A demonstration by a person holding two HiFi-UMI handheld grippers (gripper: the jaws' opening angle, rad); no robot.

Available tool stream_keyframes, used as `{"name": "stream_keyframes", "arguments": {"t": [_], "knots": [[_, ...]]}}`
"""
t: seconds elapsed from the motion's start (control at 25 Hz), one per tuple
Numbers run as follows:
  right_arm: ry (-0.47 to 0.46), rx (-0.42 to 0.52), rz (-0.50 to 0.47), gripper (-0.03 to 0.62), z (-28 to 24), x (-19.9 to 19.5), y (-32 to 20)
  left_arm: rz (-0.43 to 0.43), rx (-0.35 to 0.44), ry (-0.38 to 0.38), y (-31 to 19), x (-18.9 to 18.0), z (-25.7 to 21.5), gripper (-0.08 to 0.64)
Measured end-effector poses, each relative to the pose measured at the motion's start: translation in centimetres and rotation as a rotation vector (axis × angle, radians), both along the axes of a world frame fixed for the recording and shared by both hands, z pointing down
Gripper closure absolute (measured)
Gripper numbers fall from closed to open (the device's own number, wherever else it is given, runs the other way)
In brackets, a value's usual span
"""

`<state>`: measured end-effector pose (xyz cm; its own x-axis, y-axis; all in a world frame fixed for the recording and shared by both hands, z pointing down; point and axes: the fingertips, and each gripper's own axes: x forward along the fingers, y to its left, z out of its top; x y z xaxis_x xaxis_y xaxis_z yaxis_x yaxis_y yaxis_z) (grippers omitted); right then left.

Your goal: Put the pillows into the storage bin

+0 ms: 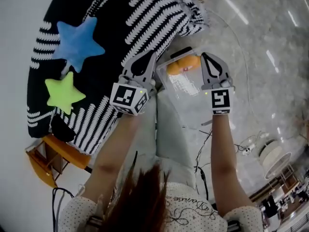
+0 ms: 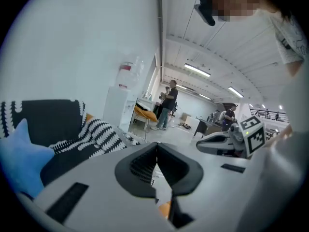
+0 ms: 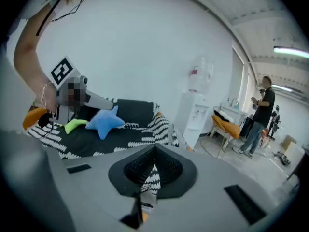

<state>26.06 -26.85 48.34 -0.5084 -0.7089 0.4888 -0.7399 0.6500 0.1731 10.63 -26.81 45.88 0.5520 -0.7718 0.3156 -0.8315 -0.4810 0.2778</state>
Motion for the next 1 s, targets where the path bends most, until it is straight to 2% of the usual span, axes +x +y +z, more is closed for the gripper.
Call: {"name": "stream_keyframes", "arguments": {"t": [0.24, 0.44, 0.56, 0.76, 1.0], "knots": [[-0.09, 0.179, 0.006, 0.581, -13.6, -1.3, 0.6, -0.019, 0.114, -0.025, -0.1, -1.1, -10.4, 0.555], [-0.233, 0.304, 0.036, 0.581, -24.2, -1.6, 1.9, -0.027, 0.21, -0.039, 1.6, -0.9, -18.8, 0.555], [-0.294, 0.35, 0.044, 0.581, -27.6, -2.5, 2.2, -0.049, 0.252, -0.037, 2.2, -2.2, -20.8, 0.555], [-0.365, 0.387, 0.004, 0.581, -31.8, -3.8, 3.0, -0.128, 0.32, -0.053, 3.2, -5.1, -25.0, 0.555], [-0.424, 0.386, -0.042, 0.581, -34.9, -6.1, 4.6, -0.213, 0.365, -0.068, 5.8, -7.7, -28.9, 0.555]]}}
